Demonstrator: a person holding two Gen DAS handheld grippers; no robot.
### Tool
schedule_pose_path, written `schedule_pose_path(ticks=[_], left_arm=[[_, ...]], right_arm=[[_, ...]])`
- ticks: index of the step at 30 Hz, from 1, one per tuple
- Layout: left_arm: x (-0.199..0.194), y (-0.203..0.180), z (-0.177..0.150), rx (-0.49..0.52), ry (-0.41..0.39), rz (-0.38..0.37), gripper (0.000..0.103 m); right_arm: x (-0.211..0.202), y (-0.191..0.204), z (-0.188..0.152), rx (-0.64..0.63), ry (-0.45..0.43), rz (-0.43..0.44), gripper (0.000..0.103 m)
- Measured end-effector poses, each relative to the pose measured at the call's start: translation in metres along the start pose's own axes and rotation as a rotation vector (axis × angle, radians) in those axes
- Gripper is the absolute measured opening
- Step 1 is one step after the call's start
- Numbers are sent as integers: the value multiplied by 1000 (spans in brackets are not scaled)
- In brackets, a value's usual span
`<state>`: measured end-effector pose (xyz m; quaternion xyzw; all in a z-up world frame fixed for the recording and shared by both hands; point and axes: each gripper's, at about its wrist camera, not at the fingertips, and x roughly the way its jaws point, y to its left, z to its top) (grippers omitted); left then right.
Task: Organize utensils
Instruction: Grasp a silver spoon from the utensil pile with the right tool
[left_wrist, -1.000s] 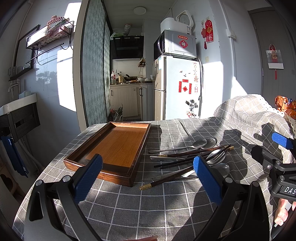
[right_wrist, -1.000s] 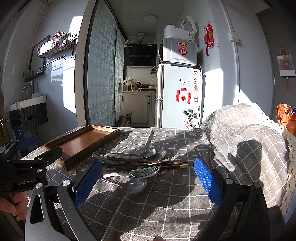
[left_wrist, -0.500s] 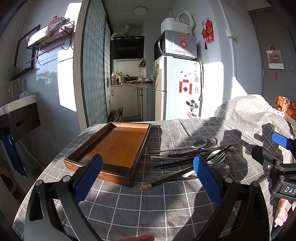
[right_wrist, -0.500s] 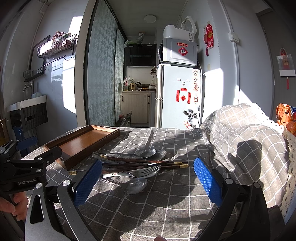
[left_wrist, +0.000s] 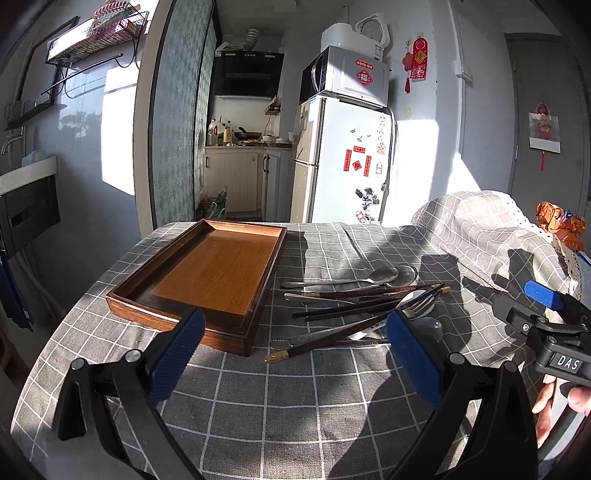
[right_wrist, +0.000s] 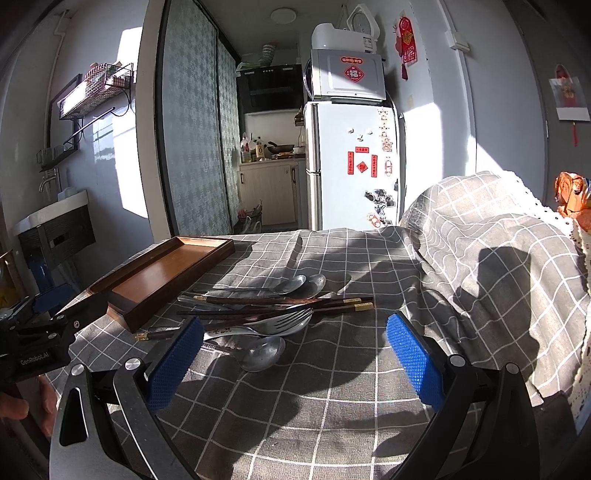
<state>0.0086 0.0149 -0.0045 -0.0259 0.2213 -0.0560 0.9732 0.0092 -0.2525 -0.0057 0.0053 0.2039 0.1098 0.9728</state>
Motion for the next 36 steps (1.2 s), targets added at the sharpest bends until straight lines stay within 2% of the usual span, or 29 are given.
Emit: schedule_pose_path(ticks=[3,8,10,13,16,18,19,20,21,24,25,26,27,30,33,36], left_arm=[[8,-1,0,48,39,-6,100],[22,-2,4,120,102,13,100],[25,-4,7,152,103,-13,100],[28,-7,13,177,106,-53,100],[37,-8,23,160,128,-102,100],[47,-10,31,164,150,-125,95],[52,-11,33,176,163,-131,86],[58,-12,35,189,179,-140,81],[63,-12,36,198,191,-151,81],[78,-13,37,232,206,-138,81],[80,-14,37,246,203,-131,83],[82,-13,38,262,195,-128,90],[83,-14,39,276,183,-128,94],[83,-12,42,320,143,-136,97],[89,-11,47,327,134,-131,99],[98,-9,48,317,168,-209,99]], right_arm=[[-6,-11,11,-9,36,42,99],[-2,-26,39,-18,124,105,86],[9,-31,49,2,174,145,76],[34,-33,60,28,242,209,67],[63,-34,67,69,296,264,59],[88,-36,71,118,341,317,53],[101,-36,73,142,367,339,49],[114,-35,73,160,397,361,49],[127,-34,72,179,428,380,48],[170,-36,66,222,521,361,48],[181,-37,63,233,542,348,43],[190,-40,60,248,560,334,41],[197,-41,58,256,572,322,39],[215,-44,53,258,606,274,38],[227,-45,52,261,618,265,33],[235,-40,53,242,623,247,25]])
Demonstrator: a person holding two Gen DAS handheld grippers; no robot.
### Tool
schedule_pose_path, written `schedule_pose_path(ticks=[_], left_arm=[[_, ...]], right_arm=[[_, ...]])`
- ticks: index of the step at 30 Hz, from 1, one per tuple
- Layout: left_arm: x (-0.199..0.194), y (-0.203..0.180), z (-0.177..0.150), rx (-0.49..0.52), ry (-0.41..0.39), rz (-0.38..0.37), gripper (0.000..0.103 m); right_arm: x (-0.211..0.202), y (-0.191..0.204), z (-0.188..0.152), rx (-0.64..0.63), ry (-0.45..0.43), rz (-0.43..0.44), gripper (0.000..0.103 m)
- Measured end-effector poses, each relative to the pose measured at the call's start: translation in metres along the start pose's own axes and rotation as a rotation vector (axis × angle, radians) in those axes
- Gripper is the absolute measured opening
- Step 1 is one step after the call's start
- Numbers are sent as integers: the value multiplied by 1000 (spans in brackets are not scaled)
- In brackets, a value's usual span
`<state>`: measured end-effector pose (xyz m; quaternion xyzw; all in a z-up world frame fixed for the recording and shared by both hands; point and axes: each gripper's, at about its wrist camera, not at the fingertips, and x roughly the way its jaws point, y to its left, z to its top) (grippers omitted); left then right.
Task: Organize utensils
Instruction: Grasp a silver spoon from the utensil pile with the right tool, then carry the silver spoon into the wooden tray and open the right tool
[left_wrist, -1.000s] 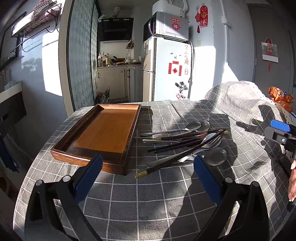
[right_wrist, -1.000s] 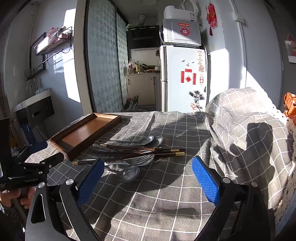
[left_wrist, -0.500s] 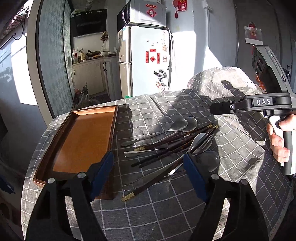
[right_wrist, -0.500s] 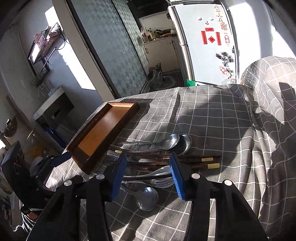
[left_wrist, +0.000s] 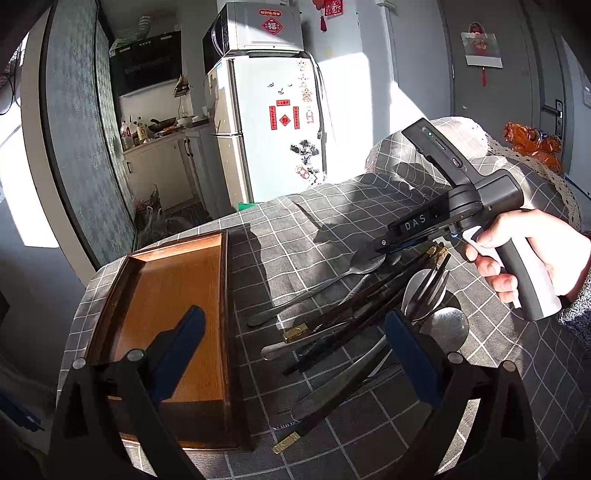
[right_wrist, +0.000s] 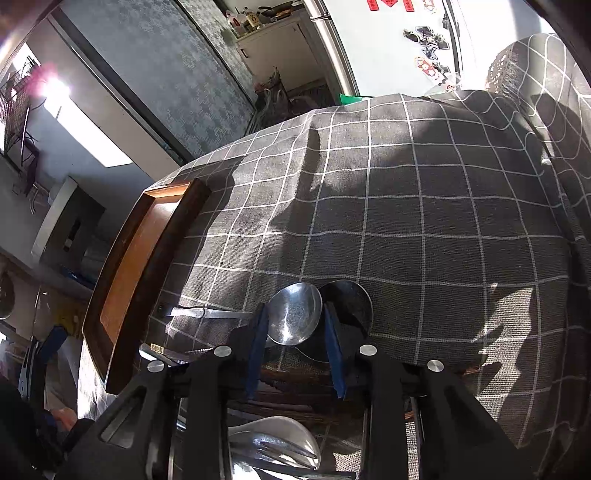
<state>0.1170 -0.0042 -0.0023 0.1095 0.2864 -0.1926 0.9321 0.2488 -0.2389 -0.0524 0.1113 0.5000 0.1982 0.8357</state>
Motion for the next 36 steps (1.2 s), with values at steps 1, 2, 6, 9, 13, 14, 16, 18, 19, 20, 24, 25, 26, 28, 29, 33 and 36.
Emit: schedule_pose_path(ticks=[1,2,6,9,13,14,16,18,19,20,24,25,26,28,29,33,36], left_arm=[[2,0,0,2,3,-9,99],[4,-1,0,9,3,-24,99],[13,-11,-2,95,8,-28,99],[21,-18,-4,177,16,0,99],[26,-12,1,187,5,1,86],[26,-8,2,172,5,-21,77],[27,-2,5,138,5,-52,76],[27,-2,6,147,1,-47,76],[26,-3,6,160,-7,-32,73],[24,-4,6,164,-14,-31,69],[19,4,8,132,20,-45,23],[19,8,7,111,36,-43,20],[18,13,7,93,50,-50,20],[13,23,4,72,56,-51,19],[9,28,3,61,58,-44,19],[4,58,1,0,79,33,18],[13,85,-7,-61,118,79,17]], right_arm=[[4,1,2,-7,3,-12,15],[6,2,2,-15,1,-12,9],[-5,1,2,-19,-41,49,5],[-35,8,2,-54,-94,123,2],[-79,24,-4,-134,-152,177,2],[-89,28,-7,-144,-162,195,2],[-105,33,-10,-159,-175,231,1],[-117,41,-11,-187,-183,246,1],[-122,48,-12,-212,-186,240,1],[-126,53,-12,-228,-188,240,2],[-129,72,-10,-255,-185,249,2],[-127,77,-8,-260,-180,253,2],[-124,83,-7,-271,-178,250,2],[-116,93,-1,-275,-172,260,2],[-109,99,5,-275,-168,263,2],[-70,125,31,-275,-148,280,1],[-34,146,50,-281,-114,299,1]])
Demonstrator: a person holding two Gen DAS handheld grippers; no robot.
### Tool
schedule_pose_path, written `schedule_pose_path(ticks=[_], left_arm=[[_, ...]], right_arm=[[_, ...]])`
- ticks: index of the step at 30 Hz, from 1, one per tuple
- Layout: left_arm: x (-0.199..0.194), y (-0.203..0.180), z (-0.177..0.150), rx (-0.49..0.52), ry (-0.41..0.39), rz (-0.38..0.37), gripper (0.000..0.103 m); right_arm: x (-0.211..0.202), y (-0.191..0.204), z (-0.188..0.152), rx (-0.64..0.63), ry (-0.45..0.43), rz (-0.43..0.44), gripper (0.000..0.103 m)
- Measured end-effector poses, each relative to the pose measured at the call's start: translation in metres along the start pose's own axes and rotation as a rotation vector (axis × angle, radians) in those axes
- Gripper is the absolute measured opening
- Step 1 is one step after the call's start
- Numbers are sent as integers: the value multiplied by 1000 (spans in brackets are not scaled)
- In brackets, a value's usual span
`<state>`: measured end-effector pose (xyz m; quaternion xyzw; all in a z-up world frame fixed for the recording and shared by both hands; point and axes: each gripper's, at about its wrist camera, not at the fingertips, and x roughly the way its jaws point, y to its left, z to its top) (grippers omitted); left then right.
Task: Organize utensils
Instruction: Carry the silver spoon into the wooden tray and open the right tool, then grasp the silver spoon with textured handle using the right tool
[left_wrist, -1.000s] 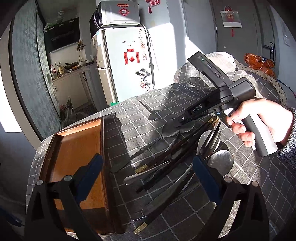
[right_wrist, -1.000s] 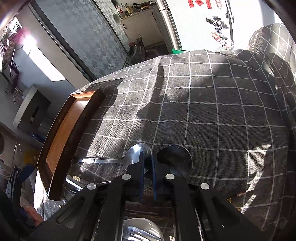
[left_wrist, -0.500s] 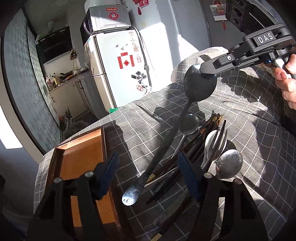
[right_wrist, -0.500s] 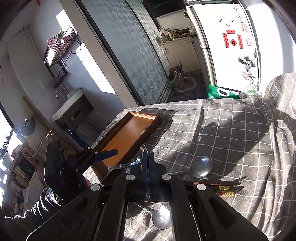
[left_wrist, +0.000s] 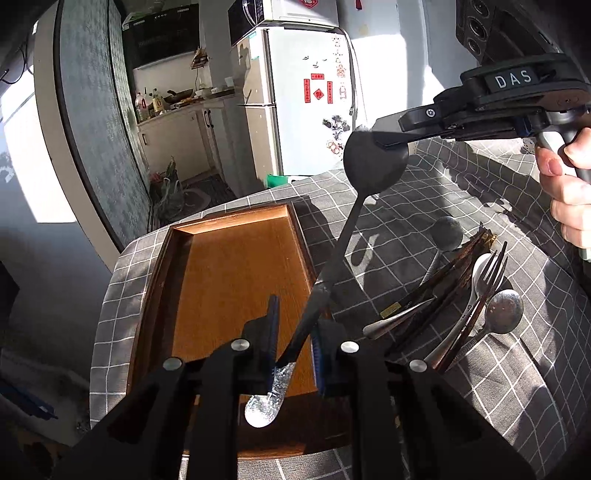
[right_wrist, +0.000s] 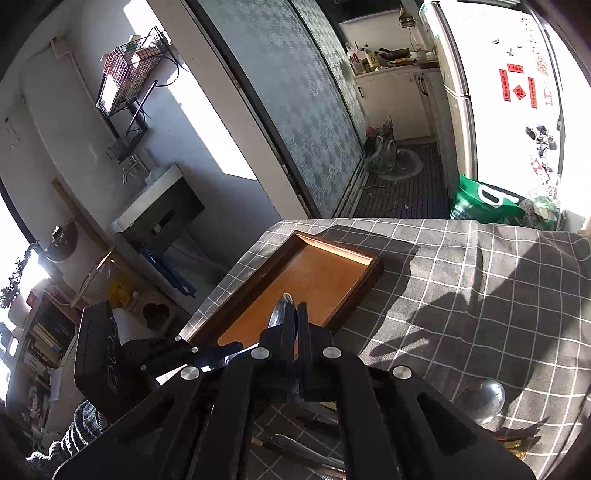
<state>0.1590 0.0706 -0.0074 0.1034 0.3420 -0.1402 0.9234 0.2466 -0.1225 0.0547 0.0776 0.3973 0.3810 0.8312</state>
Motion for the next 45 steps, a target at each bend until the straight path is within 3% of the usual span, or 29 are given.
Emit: schedule_pose_path(ticks=[6,14,23,30,32,33,34,37,45], left_arm=[[18,43,-12,-83,60,105,16],[41,67,-24,-136,128,128,15],[43,60,-26,-137,112,143,17],[29,52,-30,-110,120,123,42],[22,50,-28,-112,100,117,59],[16,49,-27,-115,79,108,63],[9,47,-26,-116,55,94,70],[-12,32,-24,-101,-1,22,86],[-37,-57,-35,56,-30,-209,92]], right_arm=[[74,6,24,1,81,32,2],[133,1,28,36,156,36,2],[165,-3,19,55,177,-38,3],[167,-5,12,72,188,-50,3],[158,-7,12,101,170,-55,25],[148,-8,11,112,148,-55,64],[136,-8,10,109,123,-62,81],[94,-14,5,105,107,-63,81],[-47,-47,-57,103,29,-156,80]])
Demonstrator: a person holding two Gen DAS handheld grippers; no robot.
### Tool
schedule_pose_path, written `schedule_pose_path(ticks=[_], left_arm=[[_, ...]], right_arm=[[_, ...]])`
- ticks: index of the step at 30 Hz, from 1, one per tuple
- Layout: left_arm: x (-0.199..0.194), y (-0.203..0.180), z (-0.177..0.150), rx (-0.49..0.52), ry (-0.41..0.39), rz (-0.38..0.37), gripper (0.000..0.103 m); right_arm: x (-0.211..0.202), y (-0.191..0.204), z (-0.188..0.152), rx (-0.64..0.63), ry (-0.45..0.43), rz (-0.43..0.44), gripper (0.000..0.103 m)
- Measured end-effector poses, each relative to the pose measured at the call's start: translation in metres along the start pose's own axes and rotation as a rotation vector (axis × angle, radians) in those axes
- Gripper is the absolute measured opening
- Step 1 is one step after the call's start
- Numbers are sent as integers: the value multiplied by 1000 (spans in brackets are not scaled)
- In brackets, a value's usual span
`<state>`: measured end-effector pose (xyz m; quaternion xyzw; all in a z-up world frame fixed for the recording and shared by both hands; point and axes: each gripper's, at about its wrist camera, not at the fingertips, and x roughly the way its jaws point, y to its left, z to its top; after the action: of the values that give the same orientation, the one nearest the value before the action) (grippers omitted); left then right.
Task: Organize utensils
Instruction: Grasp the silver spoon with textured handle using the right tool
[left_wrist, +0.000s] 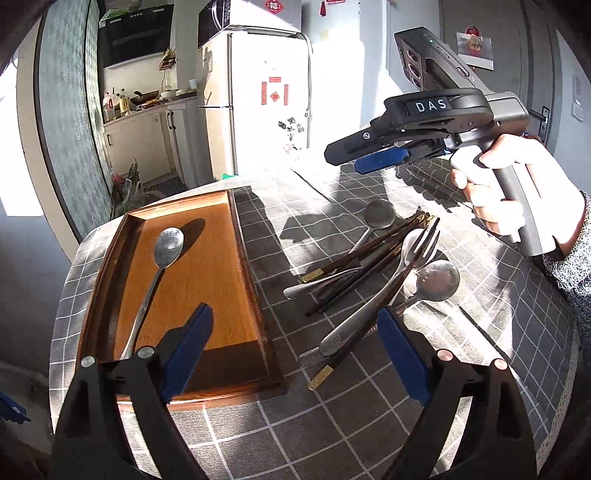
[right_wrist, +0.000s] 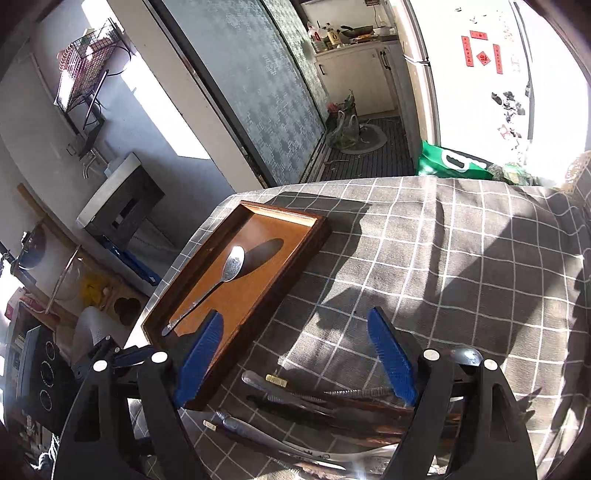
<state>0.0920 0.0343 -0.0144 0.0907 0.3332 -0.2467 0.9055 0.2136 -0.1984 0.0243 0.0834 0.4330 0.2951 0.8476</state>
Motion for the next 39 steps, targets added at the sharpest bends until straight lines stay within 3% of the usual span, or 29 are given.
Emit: schedule_pose_path(ticks=[2,6,9,14,17,18,20,27,36,39], left_arm=[[7,-20,-3,45,8,-38,92],[19,-45,-10,83,42,-71,92],[21,-54,-18,83,83,-131,92],[21,-63,-27,101,105,-192,91],[23,-67,-26,111,107,-196,91],[24,-68,-25,114,109,-189,91],[27,-69,-24,121,107,-167,91],[28,-80,-16,160,88,-168,90],[33,-129,-8,270,67,-281,90],[37,-144,-6,303,71,-286,78]], right_arm=[[-20,-17,-21,41,-8,-8,69],[-37,-36,-69,104,14,-47,32],[-32,-44,-105,176,60,-16,30],[-19,-42,-130,191,93,-61,28],[-17,-41,-130,211,77,-44,17],[-15,-41,-129,204,74,-38,8],[-15,-41,-131,200,64,-29,7],[-70,-34,-145,108,29,-2,1],[-141,-37,-150,73,-55,-18,2],[-152,-31,-142,45,-78,-14,1]])
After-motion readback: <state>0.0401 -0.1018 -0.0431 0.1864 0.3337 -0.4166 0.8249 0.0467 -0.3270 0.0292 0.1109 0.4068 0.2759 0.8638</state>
